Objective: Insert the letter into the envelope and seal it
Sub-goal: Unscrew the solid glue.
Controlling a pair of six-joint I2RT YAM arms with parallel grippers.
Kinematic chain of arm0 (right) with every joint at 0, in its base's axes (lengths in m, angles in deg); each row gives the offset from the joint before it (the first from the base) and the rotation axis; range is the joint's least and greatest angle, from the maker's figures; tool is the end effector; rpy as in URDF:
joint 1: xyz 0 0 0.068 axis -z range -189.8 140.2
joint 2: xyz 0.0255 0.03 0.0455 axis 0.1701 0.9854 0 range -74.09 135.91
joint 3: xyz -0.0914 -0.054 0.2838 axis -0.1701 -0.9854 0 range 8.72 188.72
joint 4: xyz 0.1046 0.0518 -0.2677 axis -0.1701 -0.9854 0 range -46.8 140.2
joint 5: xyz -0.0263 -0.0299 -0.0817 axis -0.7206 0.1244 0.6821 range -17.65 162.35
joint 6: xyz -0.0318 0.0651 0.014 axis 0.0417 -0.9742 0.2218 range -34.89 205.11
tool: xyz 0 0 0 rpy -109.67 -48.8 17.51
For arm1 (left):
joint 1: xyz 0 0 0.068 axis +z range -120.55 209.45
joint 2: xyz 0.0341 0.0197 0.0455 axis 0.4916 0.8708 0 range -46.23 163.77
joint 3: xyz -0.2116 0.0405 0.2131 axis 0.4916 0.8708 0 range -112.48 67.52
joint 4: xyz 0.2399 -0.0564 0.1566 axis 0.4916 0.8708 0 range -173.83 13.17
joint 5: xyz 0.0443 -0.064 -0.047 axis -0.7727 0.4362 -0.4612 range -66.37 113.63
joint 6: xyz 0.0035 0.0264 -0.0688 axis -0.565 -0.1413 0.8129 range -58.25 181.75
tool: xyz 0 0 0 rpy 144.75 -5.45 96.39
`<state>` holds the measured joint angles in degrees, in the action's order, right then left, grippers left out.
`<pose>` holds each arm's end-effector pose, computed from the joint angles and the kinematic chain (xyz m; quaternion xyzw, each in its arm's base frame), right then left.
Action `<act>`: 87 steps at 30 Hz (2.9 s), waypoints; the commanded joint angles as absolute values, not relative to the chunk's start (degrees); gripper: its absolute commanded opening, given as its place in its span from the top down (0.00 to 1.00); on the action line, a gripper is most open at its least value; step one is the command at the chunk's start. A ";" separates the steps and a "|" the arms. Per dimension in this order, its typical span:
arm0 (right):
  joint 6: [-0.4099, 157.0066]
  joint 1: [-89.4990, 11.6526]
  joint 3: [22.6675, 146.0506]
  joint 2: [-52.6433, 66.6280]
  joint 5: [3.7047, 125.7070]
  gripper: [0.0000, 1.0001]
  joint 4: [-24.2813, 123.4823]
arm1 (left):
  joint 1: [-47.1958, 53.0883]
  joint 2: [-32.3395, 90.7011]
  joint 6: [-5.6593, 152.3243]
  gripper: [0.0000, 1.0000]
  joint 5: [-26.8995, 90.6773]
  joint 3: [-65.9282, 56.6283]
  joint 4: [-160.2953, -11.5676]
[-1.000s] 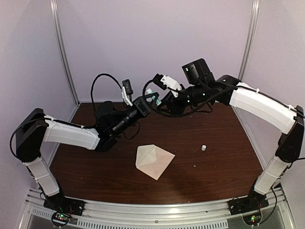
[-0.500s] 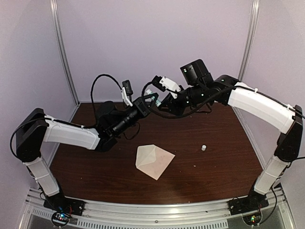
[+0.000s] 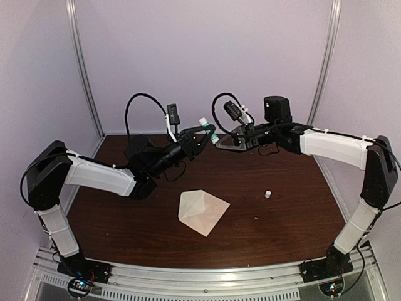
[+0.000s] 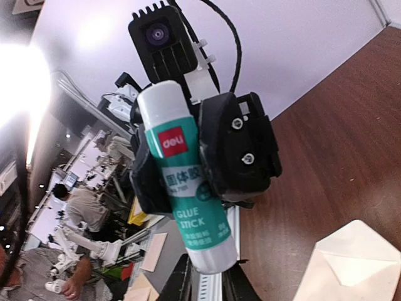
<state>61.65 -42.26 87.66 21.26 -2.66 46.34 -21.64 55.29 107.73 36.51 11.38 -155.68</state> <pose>0.3181 0.2730 0.3553 -0.3980 0.6216 0.6538 0.1664 0.2635 -0.3482 0.3071 0.1186 0.5183 -0.6722 0.5152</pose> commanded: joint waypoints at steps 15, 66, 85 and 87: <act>95.10 -47.42 98.43 16.70 40.70 0.60 15.35 | -20.74 49.36 104.66 1.00 29.39 12.00 -150.23; 33.60 -45.46 86.98 20.48 -16.67 0.85 78.03 | -21.37 57.41 104.83 1.00 36.85 11.89 -157.16; 88.24 -43.51 97.64 17.46 17.33 0.54 18.81 | -21.31 51.70 107.33 1.00 26.01 15.75 -156.61; 90.21 -44.73 97.89 16.93 24.26 0.53 17.57 | -21.40 51.44 107.94 1.00 25.27 15.92 -156.60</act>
